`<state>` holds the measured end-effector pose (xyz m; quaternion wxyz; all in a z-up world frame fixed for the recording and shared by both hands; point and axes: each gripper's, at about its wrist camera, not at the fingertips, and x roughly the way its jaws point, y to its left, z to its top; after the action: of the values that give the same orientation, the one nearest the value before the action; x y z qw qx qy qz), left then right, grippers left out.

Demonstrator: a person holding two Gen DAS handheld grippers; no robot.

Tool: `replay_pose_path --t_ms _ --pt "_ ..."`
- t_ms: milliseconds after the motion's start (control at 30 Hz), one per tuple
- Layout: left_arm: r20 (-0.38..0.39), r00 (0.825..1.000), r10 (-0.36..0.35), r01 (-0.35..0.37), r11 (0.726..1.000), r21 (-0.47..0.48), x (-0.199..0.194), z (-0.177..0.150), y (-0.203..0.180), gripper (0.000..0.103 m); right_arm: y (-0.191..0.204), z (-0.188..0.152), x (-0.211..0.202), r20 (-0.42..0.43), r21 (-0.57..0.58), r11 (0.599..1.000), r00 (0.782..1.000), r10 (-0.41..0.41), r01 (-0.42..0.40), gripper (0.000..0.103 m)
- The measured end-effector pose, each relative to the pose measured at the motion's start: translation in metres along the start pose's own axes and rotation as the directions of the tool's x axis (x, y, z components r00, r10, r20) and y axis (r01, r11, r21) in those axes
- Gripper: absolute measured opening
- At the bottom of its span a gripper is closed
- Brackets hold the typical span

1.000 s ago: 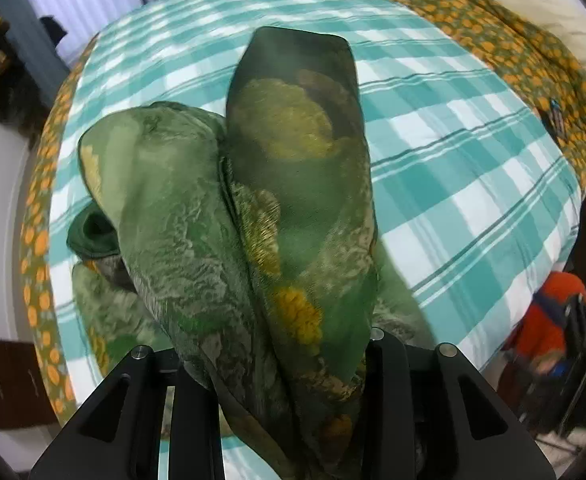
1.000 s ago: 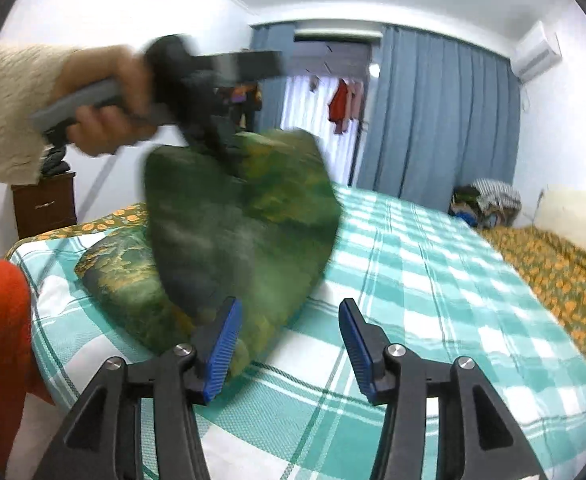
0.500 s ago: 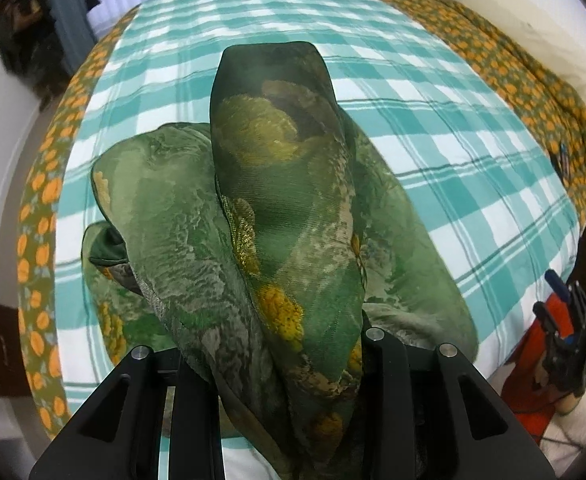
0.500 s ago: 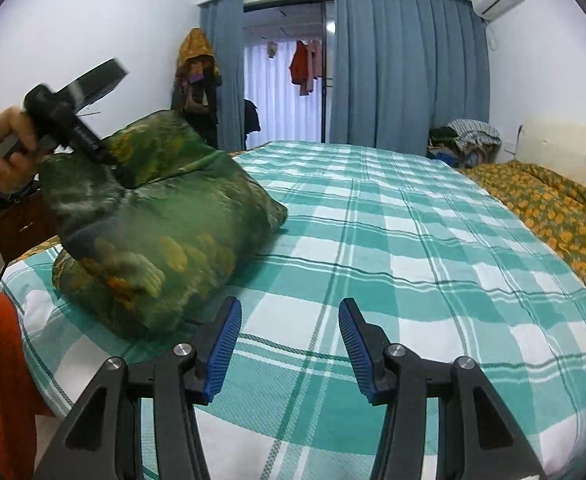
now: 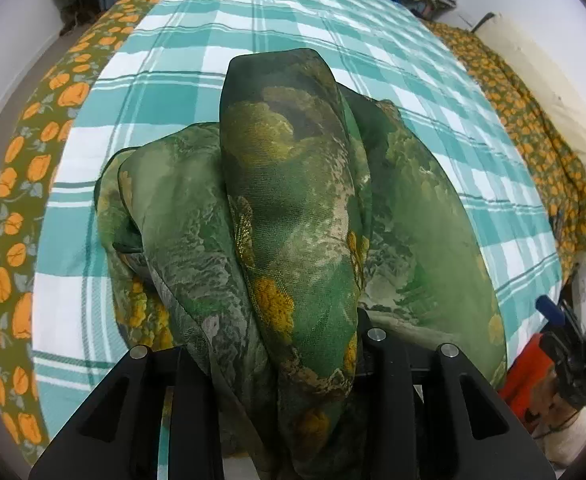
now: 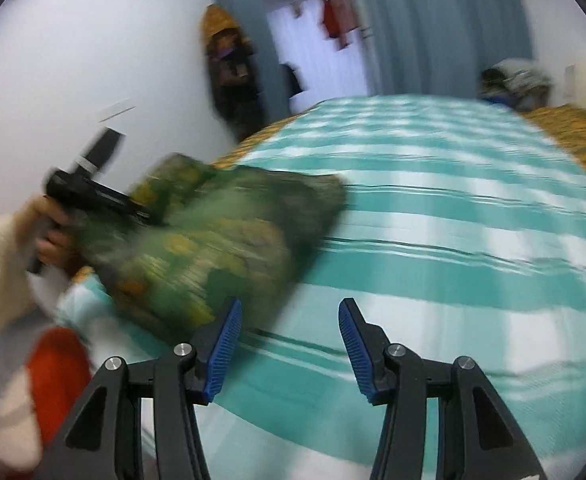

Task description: Fold large clothes

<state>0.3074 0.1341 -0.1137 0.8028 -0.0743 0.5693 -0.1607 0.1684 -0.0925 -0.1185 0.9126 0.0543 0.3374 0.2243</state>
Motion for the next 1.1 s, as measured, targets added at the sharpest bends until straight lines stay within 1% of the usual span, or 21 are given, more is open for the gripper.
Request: replay_pose_path --t_ms 67,100,167,200,267,300,367,433,500,567,633,667,733,800,833,900,1000,1067,1100 --pt "0.001 1.000 -0.025 0.025 1.000 -0.010 0.004 0.001 0.005 0.035 0.018 0.018 0.026 -0.043 -0.010 0.999 0.998 0.052 -0.053 0.052" --pt "0.001 0.999 -0.037 0.037 0.999 -0.017 0.005 0.002 0.008 0.036 0.027 0.024 0.041 -0.076 -0.026 0.998 0.995 0.061 -0.063 0.052" --pt "0.002 0.998 -0.066 0.066 0.997 -0.050 0.011 0.001 0.024 0.037 0.042 0.025 0.074 -0.141 -0.065 0.997 0.989 0.040 -0.050 0.052" --pt "0.002 0.998 -0.069 0.069 0.996 -0.064 0.015 -0.001 0.029 0.039 0.044 0.021 0.092 -0.185 -0.068 0.996 0.982 0.041 -0.055 0.052" --pt "-0.007 0.994 -0.111 0.109 0.989 -0.102 0.028 -0.010 0.045 0.041 0.043 0.009 0.120 -0.281 -0.065 0.996 0.959 0.042 -0.062 0.054" --pt "-0.004 0.992 -0.129 0.127 0.985 -0.118 0.033 -0.014 0.050 0.043 0.043 0.002 0.131 -0.316 -0.075 0.996 0.948 0.027 -0.053 0.054" --pt "0.020 0.985 -0.171 0.172 0.974 -0.146 0.041 -0.022 0.060 0.045 0.042 -0.008 0.137 -0.312 -0.091 0.995 0.950 0.020 -0.050 0.054" --pt "0.036 0.977 -0.208 0.212 0.963 -0.164 0.045 -0.025 0.066 0.045 0.044 -0.011 0.136 -0.311 -0.095 0.995 0.950 0.005 -0.036 0.054" --pt "0.034 0.975 -0.218 0.221 0.962 -0.161 0.045 -0.025 0.066 0.045 0.048 -0.009 0.136 -0.312 -0.103 0.994 0.950 -0.015 -0.019 0.054" --pt "0.027 0.975 -0.223 0.224 0.962 -0.158 0.042 -0.024 0.068 0.045 0.051 -0.005 0.134 -0.330 -0.109 0.994 0.944 -0.025 -0.012 0.054" --pt "0.021 0.971 -0.240 0.240 0.956 -0.168 0.035 -0.022 0.070 0.045 0.053 0.011 0.128 -0.358 -0.101 0.994 0.934 -0.009 -0.029 0.055" --pt "0.019 0.967 -0.255 0.255 0.951 -0.177 0.031 -0.020 0.074 0.046 0.053 0.022 0.126 -0.363 -0.088 0.995 0.932 0.004 -0.038 0.055" --pt "0.020 0.960 -0.278 0.277 0.945 -0.176 0.027 -0.019 0.078 0.046 0.052 0.046 0.123 -0.335 -0.063 0.997 0.942 0.015 -0.038 0.055" --pt "0.021 0.959 -0.283 0.282 0.943 -0.173 0.027 -0.018 0.084 0.046 0.050 0.074 0.127 -0.293 -0.043 0.999 0.956 0.001 -0.014 0.055" --pt "0.025 0.958 -0.287 0.287 0.941 -0.178 0.029 -0.020 0.086 0.046 0.050 0.091 0.136 -0.275 -0.026 1.000 0.961 -0.002 -0.006 0.055" --pt "0.036 0.954 -0.297 0.299 0.935 -0.189 0.033 -0.023 0.088 0.046 0.051 0.110 0.155 -0.264 -0.006 1.000 0.965 0.004 -0.006 0.055" --pt "0.047 0.949 -0.313 0.316 0.928 -0.199 0.038 -0.030 0.095 0.046 0.056 0.122 0.193 -0.296 0.016 1.000 0.955 0.002 0.003 0.055" --pt "0.051 0.949 -0.311 0.315 0.927 -0.202 0.039 -0.034 0.100 0.046 0.057 0.119 0.227 -0.352 0.021 1.000 0.936 -0.008 0.016 0.055" --pt "0.049 0.953 -0.301 0.304 0.931 -0.201 0.041 -0.035 0.101 0.045 0.057 0.111 0.247 -0.401 0.001 0.999 0.915 -0.038 0.042 0.055"
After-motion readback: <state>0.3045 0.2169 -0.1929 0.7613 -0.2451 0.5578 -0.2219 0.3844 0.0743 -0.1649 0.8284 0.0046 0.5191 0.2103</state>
